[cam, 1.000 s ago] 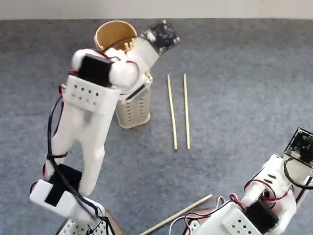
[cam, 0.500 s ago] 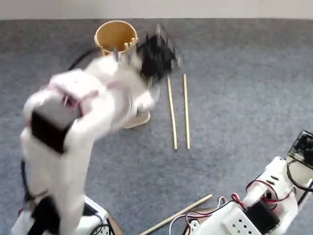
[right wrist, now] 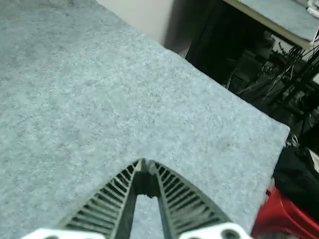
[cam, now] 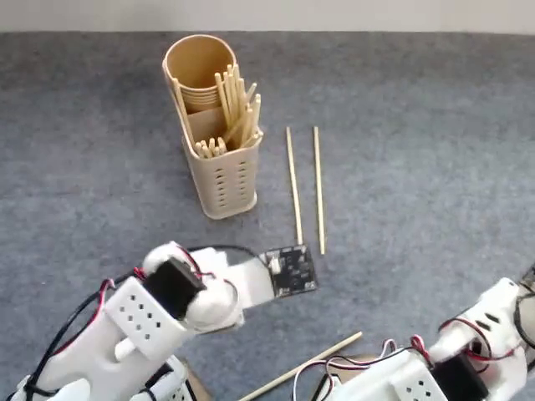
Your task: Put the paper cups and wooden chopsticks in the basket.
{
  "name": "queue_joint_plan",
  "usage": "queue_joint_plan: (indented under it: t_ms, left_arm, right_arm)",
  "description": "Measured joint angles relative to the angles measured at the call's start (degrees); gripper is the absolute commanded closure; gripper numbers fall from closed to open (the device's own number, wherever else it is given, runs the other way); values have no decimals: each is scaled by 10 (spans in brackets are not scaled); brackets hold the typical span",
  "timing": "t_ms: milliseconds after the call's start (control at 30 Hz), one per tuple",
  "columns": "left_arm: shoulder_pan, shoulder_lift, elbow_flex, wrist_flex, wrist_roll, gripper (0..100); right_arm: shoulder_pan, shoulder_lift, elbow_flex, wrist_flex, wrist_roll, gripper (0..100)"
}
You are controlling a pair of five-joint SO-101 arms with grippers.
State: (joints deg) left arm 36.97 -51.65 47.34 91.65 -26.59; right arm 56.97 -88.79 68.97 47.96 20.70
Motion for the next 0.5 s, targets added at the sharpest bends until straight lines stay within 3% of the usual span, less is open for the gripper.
queue_joint_plan:
  t_ms: [167,300,500]
  left_arm:
    - [39,-2,81,-40,-23,839]
    - [113,-2,108,-61,-24,838]
    - [216,-2,160,-120,-24,838]
  right_arm:
    - [52,2,2,-2,0,994]
    - [98,1,2,-2,1,994]
    - [107,1,2,-2,1,994]
